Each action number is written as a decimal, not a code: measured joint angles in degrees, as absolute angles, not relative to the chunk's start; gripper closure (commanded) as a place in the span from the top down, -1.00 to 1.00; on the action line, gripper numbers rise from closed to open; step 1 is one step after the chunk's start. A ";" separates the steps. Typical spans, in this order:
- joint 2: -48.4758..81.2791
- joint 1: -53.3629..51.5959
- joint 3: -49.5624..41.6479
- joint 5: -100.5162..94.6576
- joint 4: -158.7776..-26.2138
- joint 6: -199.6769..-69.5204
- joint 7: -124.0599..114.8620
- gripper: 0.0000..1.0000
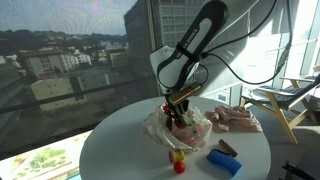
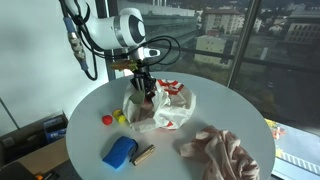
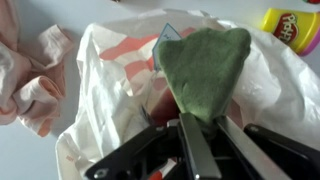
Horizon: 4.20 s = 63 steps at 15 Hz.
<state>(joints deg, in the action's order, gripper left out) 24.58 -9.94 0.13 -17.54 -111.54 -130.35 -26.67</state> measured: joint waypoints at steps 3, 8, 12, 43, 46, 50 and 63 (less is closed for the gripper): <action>24.55 -10.02 0.14 -15.94 -111.53 -135.81 -27.24 -0.88; 26.17 -10.53 -0.13 -14.36 -111.88 -141.08 -27.36 -0.84; 28.95 -10.55 -1.18 -13.36 -111.92 -144.63 -27.35 0.09; 25.49 -14.95 -7.75 -34.82 -117.90 -134.87 -42.36 -1.00; 24.58 -15.69 -8.25 -41.55 -117.85 -132.91 -48.40 -0.99; 20.76 -16.58 -8.12 -53.39 -117.82 -125.28 -59.15 -0.99; 17.66 -12.40 1.28 -57.31 -118.82 -110.42 -65.86 0.88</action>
<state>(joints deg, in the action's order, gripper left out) 17.66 -12.40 1.28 -57.31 -118.82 -110.42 -65.86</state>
